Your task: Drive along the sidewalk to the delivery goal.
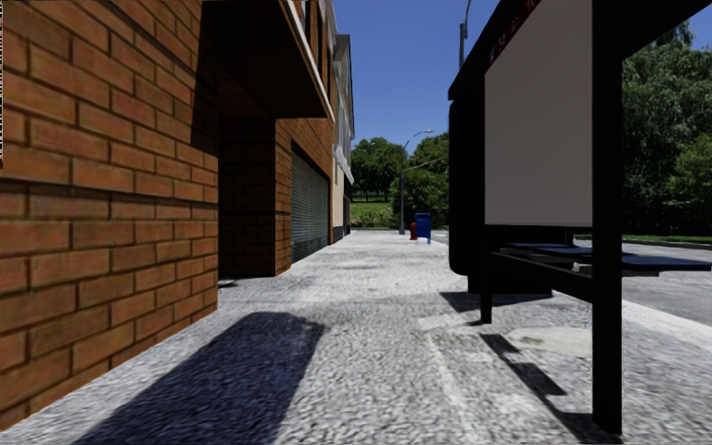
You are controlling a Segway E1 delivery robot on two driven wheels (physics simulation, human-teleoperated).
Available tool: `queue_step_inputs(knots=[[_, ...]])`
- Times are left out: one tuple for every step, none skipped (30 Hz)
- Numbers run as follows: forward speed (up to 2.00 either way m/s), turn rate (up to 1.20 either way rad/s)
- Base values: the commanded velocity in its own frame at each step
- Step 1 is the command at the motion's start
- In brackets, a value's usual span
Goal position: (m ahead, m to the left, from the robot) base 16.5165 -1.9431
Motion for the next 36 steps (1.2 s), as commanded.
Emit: queue_step_inputs(knots=[[2.00,0.00],[2.00,0.00],[2.00,-0.01],[2.00,-0.02],[2.00,-0.03],[2.00,-0.03],[2.00,-0.09],[2.00,-0.18],[2.00,-0.21],[2.00,-0.21],[2.00,-0.22],[2.00,-0.22],[2.00,-0.22],[2.00,-0.23],[2.00,-0.23],[2.00,-0.23],[2.00,-0.23],[2.00,-0.23],[2.00,-0.23],[2.00,-0.23],[2.00,-0.23],[2.00,-0.23],[2.00,-0.23],[2.00,-0.23],[2.00,-0.23],[2.00,-0.23],[2.00,-0.23],[2.00,-0.23],[2.00,-0.23],[2.00,-0.23],[2.00,-0.23],[2.00,-0.23],[2.00,-0.23],[2.00,-0.23],[2.00,-0.23],[2.00,-0.23]])
